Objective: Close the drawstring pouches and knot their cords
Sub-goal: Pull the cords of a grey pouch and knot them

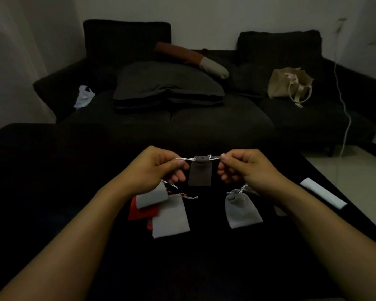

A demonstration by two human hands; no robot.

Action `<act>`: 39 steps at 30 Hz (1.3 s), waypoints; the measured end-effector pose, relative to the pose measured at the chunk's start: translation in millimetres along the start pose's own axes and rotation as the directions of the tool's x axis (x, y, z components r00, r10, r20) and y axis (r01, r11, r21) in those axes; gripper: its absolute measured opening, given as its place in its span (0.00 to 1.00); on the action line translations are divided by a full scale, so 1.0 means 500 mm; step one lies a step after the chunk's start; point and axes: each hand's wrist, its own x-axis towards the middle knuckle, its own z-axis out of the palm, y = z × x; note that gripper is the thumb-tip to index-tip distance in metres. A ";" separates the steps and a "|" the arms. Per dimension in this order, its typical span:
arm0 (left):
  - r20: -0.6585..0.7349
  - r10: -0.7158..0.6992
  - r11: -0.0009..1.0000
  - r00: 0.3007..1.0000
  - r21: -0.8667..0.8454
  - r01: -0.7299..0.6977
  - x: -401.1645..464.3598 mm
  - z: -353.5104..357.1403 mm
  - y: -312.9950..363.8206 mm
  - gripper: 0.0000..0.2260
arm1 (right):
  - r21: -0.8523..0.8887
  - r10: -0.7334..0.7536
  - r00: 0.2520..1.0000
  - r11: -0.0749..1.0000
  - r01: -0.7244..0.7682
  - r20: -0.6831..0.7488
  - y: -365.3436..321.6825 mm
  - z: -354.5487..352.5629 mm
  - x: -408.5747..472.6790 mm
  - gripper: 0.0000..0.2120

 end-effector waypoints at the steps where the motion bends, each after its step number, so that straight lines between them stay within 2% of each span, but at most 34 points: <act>1: -0.008 -0.014 1.000 1.000 -0.016 0.014 -0.003 -0.005 0.000 0.10 | 0.006 0.000 1.000 1.000 0.000 -0.004 -0.003 -0.005 -0.002 0.13; 4: -0.031 -0.056 0.995 0.998 -0.086 0.054 -0.013 -0.020 0.005 0.10 | 0.020 0.006 0.999 1.000 -0.005 -0.052 -0.012 -0.018 -0.007 0.13; 6: -0.038 -0.064 0.987 0.997 -0.149 0.058 -0.018 -0.023 0.008 0.11 | 0.071 0.061 0.996 0.996 -0.056 -0.065 -0.013 -0.021 -0.008 0.13; 8: -0.086 -0.061 0.967 0.994 -0.254 0.037 -0.018 -0.013 0.014 0.13 | 0.251 0.126 0.991 0.961 -0.112 -0.041 -0.014 -0.018 -0.007 0.14; 9: -0.113 -0.066 0.935 0.991 -0.354 0.022 -0.016 -0.003 0.018 0.15 | 0.390 0.149 0.989 0.911 -0.135 -0.005 -0.018 -0.012 -0.007 0.14; 10: -0.118 -0.076 0.874 0.990 -0.486 0.009 -0.013 0.009 0.024 0.17 | 0.532 0.145 0.988 0.834 -0.146 0.042 -0.023 -0.005 -0.008 0.15; 12: -0.065 -0.088 0.647 0.994 -0.762 0.007 -0.008 0.036 0.041 0.19 | 0.739 0.094 0.987 0.655 -0.158 0.127 -0.033 0.014 -0.012 0.17; 14: -0.033 -0.104 0.433 0.994 -0.901 0.015 -0.005 0.059 0.058 0.18 | 0.822 0.066 0.987 0.547 -0.160 0.149 -0.040 0.037 -0.013 0.18; 15: -0.036 -0.116 0.382 0.993 -0.924 0.011 -0.004 0.066 0.061 0.18 | 0.836 0.065 0.988 0.526 -0.155 0.142 -0.047 0.047 -0.013 0.18; 16: -0.054 -0.130 0.372 0.990 -0.928 -0.002 -0.003 0.068 0.059 0.18 | 0.838 0.075 0.989 0.526 -0.148 0.127 -0.050 0.055 -0.010 0.17; 22: -0.217 -0.160 0.478 0.963 -0.871 -0.117 0.007 0.051 0.048 0.17 | 0.760 0.054 0.998 0.647 -0.063 0.036 -0.067 0.071 0.004 0.17; 25: -0.259 -0.139 0.578 0.956 -0.805 -0.134 0.002 0.058 0.049 0.16 | 0.700 0.036 0.999 0.713 -0.039 0.019 -0.067 0.084 0.002 0.18; 29: -0.276 -0.039 0.726 0.960 -0.668 -0.163 -0.010 0.057 0.048 0.07 | 0.695 0.057 0.998 0.717 -0.060 0.028 -0.069 0.090 -0.004 0.15; 32: -0.292 0.049 0.786 0.955 -0.579 -0.217 -0.012 0.061 0.042 0.11 | 0.699 0.051 0.999 0.713 -0.049 0.018 -0.071 0.095 -0.008 0.11; 36: -0.314 -0.004 0.752 0.950 -0.627 -0.204 -0.008 0.070 0.042 0.16 | 0.700 0.033 0.999 0.713 -0.048 0.035 -0.061 0.098 -0.006 0.09; 37: -0.305 -0.040 0.713 0.951 -0.675 -0.186 -0.005 0.072 0.042 0.17 | 0.705 0.041 0.999 0.707 -0.054 0.035 -0.060 0.100 -0.005 0.11; 39: -0.255 -0.131 0.565 0.958 -0.814 -0.140 -0.001 0.077 0.040 0.15 | 0.722 0.073 0.997 0.689 -0.058 0.011 -0.055 0.107 0.000 0.16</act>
